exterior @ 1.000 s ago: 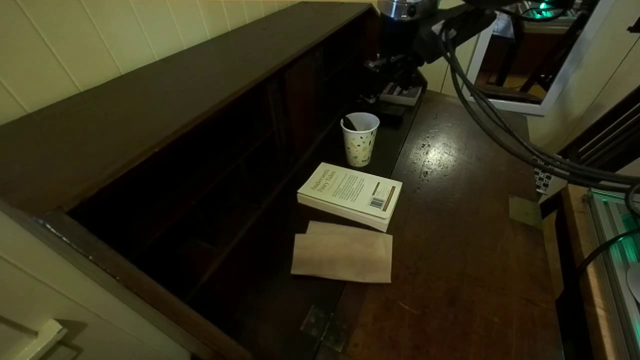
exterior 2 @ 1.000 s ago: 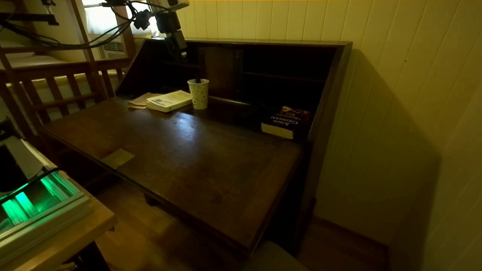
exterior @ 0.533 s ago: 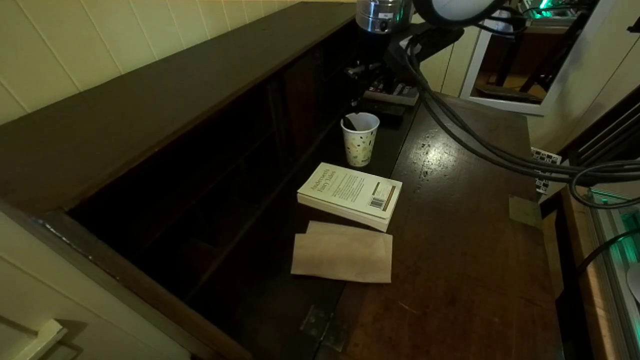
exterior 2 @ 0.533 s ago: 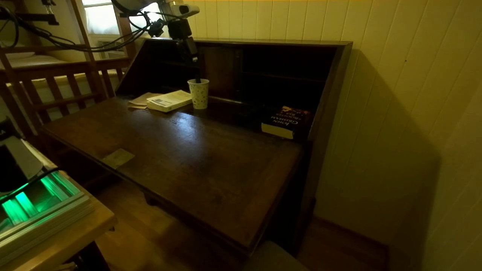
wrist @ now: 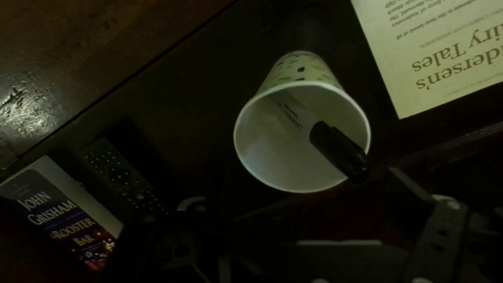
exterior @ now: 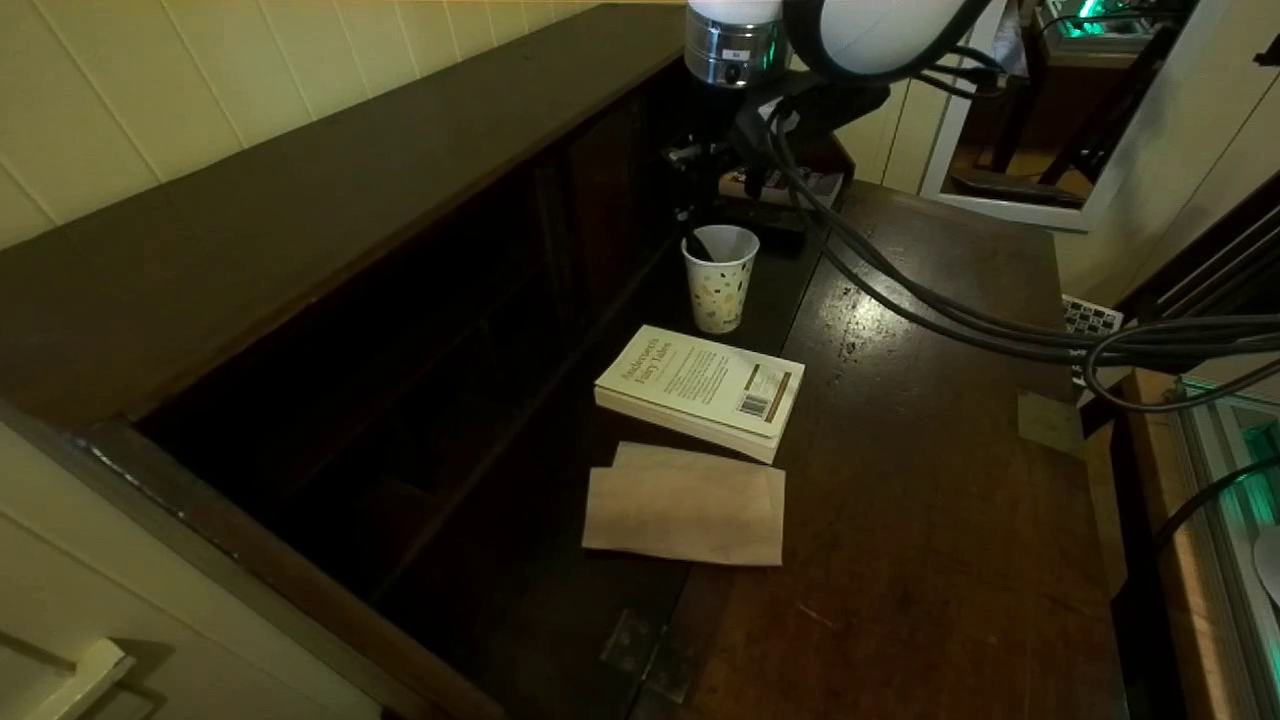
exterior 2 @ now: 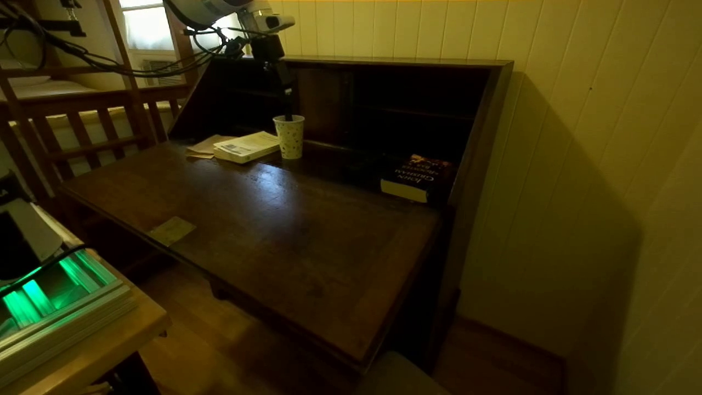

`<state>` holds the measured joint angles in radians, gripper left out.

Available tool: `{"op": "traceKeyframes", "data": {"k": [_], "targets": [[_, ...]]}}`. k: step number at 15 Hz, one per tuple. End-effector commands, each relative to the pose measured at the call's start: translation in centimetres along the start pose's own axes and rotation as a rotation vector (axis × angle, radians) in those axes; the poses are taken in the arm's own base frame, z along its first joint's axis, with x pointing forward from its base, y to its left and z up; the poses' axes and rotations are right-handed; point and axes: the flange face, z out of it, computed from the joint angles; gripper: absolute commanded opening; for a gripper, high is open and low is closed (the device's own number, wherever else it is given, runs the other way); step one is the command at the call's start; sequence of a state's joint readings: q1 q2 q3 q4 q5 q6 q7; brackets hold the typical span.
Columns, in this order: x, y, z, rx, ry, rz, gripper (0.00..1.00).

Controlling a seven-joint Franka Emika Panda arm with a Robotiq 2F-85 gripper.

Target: Take the marker out of the coffee cup.

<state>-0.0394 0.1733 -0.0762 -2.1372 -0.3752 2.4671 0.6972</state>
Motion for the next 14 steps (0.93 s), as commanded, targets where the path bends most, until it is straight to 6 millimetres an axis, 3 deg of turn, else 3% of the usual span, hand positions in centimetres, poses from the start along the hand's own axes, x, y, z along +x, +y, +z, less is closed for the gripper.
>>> {"op": "traceKeyframes", "data": {"k": [1, 14], "targets": [[0.5, -1.0, 0.4, -0.005, 0.024, 0.03, 1.0], [-0.1, -2.1, 1.8, -0.011, 0.062, 0.054, 1.0]]}}
